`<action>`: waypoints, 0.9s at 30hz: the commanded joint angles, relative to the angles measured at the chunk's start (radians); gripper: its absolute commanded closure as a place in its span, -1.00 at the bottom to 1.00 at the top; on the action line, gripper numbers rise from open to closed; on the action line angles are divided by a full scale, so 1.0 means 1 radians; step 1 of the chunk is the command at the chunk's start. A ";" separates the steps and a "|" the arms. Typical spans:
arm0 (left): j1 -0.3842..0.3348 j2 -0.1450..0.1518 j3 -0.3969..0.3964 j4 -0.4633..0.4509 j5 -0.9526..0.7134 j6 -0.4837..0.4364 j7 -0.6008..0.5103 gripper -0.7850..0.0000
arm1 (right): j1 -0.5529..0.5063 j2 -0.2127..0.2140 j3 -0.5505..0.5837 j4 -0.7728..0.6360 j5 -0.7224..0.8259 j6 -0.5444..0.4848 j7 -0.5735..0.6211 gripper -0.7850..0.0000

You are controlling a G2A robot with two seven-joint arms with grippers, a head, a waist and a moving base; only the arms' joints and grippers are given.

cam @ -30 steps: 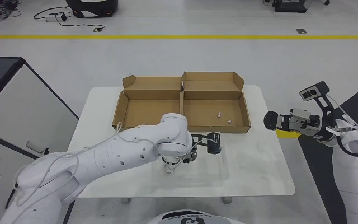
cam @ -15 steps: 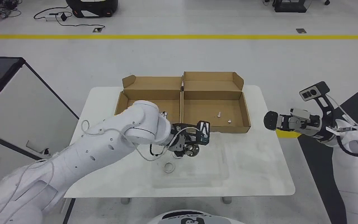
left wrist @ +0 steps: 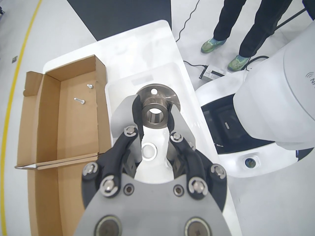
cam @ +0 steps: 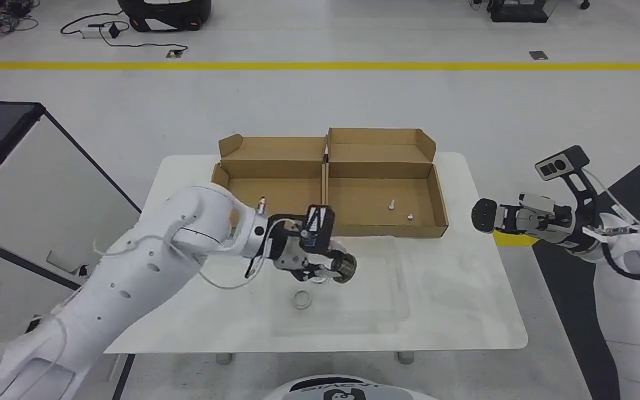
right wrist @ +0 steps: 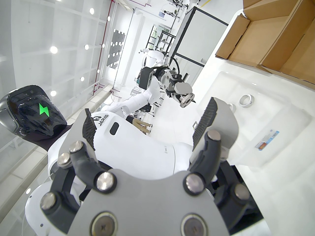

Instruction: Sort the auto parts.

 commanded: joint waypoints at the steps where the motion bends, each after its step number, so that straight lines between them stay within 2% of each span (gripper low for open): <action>1: 0.010 0.011 -0.004 -0.005 0.020 0.000 0.054 1.00 | 0.000 0.000 0.000 0.000 0.000 0.000 0.000 -1.00; 6: 0.014 0.036 -0.018 -0.005 0.056 0.000 0.182 1.00 | 0.000 0.000 0.000 0.000 0.000 0.000 0.000 -1.00; 14: -0.015 0.072 -0.018 -0.020 0.088 0.000 0.326 1.00 | 0.000 0.000 0.000 0.000 0.000 0.000 0.000 -1.00; 27: -0.073 0.108 0.013 -0.050 0.142 0.000 0.547 1.00 | 0.000 0.000 0.000 0.000 0.000 0.000 0.000 -1.00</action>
